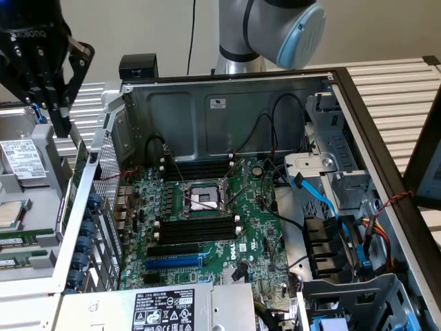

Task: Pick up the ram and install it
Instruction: 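Reach for the ram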

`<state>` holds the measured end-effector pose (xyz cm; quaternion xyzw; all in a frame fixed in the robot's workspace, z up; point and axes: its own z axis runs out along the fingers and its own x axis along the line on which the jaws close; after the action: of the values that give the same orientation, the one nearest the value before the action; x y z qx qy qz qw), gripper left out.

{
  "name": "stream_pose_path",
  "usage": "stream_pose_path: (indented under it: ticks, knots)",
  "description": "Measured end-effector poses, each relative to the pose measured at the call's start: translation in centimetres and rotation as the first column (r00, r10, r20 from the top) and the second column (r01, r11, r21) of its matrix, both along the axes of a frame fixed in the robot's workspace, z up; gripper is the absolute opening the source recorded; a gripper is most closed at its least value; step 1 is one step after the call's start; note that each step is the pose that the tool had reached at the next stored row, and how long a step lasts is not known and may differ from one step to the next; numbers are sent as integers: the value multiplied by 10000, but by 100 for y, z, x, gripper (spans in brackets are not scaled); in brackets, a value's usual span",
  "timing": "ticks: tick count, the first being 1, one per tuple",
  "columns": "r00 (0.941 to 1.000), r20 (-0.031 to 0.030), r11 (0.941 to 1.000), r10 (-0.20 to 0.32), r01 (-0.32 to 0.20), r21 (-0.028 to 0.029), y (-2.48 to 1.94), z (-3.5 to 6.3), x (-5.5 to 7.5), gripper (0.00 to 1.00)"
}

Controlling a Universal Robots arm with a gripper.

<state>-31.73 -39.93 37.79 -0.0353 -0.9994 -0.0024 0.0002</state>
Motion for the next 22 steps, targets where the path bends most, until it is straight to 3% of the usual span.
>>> stream_pose_path:
  ticks: [16,22]
  knots:
    - [10000,-24,10000,1,-1,0,0,-53,-722,11]
    - [10000,-24,10000,1,-1,0,0,-73,-936,11]
